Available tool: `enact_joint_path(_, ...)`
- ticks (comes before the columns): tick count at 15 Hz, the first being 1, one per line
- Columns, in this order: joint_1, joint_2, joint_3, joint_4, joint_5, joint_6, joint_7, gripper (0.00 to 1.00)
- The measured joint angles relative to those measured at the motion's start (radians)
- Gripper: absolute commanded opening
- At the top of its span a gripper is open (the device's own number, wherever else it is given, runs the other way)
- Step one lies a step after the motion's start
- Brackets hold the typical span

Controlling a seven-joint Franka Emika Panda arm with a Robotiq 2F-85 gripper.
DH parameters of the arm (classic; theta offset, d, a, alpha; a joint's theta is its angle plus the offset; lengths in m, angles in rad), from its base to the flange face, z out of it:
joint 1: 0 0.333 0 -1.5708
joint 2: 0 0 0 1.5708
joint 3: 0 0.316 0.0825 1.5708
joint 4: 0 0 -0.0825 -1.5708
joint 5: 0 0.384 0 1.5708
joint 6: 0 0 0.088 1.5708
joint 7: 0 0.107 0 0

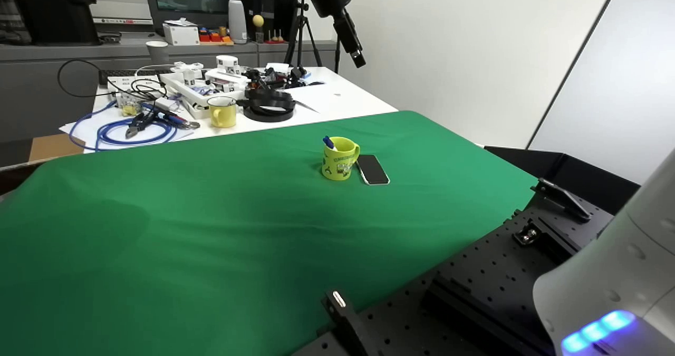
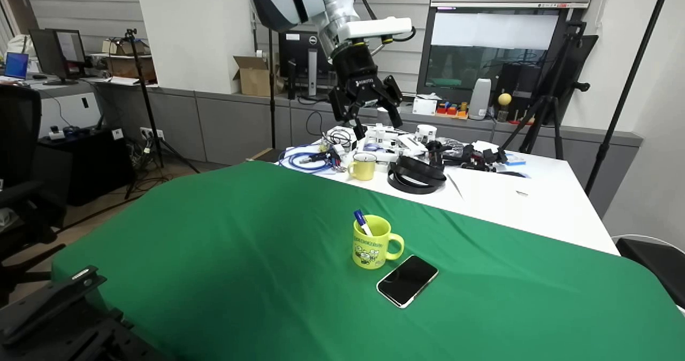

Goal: Remove the marker from the mug and put it on the table

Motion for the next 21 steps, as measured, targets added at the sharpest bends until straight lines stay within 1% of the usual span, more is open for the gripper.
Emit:
enact_joint_path(2, 0.0, 0.001, 0.0, 0.0, -0.001, 0.002, 0.001, 1.0)
enact_joint_path(4, 0.002, 0.016, 0.001, 0.0, -0.026, 0.019, 0.006, 1.0)
enact_joint_path(7, 0.003, 0.081, 0.001, -0.002, -0.092, 0.085, 0.007, 1.0)
enact_joint_path(10, 0.002, 0.164, 0.0, -0.003, -0.123, 0.174, 0.011, 1.0)
enact_joint_path(15, 0.002, 0.274, -0.001, 0.004, -0.126, 0.239, 0.015, 1.0)
enact_joint_path(21, -0.001, 0.322, -0.007, 0.014, -0.135, 0.33, 0.016, 1.0)
